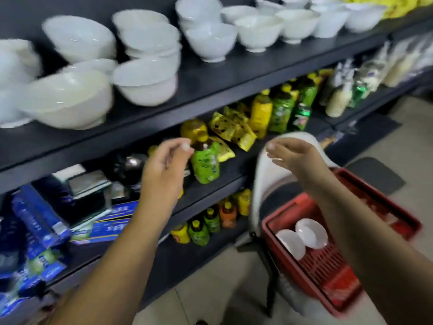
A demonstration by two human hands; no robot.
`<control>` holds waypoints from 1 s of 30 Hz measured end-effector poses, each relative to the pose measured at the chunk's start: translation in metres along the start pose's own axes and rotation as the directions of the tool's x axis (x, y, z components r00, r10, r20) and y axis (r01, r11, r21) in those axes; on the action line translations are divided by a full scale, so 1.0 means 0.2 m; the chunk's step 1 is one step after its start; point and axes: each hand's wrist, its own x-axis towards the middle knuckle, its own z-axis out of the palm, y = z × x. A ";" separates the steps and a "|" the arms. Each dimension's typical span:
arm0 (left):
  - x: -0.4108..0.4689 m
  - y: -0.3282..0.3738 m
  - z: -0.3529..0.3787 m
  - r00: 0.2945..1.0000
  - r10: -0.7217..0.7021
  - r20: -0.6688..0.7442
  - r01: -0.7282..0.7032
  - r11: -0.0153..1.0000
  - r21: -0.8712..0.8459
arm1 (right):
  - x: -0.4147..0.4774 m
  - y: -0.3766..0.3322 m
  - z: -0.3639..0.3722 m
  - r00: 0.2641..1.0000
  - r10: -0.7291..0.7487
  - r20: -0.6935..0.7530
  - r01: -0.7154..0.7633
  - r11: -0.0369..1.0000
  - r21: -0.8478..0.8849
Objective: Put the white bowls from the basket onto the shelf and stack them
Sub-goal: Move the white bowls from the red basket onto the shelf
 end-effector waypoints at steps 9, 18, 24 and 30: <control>-0.19 -0.63 1.18 0.730 -0.434 0.527 0.072 0.817 0.572 | -0.03 0.95 -1.02 0.883 0.433 -0.178 -0.456 0.883 -0.115; -0.17 -1.48 1.59 0.536 -0.789 0.299 0.011 0.361 0.932 | 0.35 1.80 -1.06 0.742 0.670 0.030 -0.545 0.629 -0.554; -0.22 -1.89 1.61 0.439 -0.894 0.089 0.169 0.180 0.969 | 0.48 2.27 -0.89 0.634 0.771 0.060 -0.558 0.510 -0.654; -0.29 -2.00 1.65 0.479 -0.877 -0.025 0.234 0.100 0.967 | 0.45 2.46 -0.82 0.462 0.886 0.044 -0.832 0.450 -0.324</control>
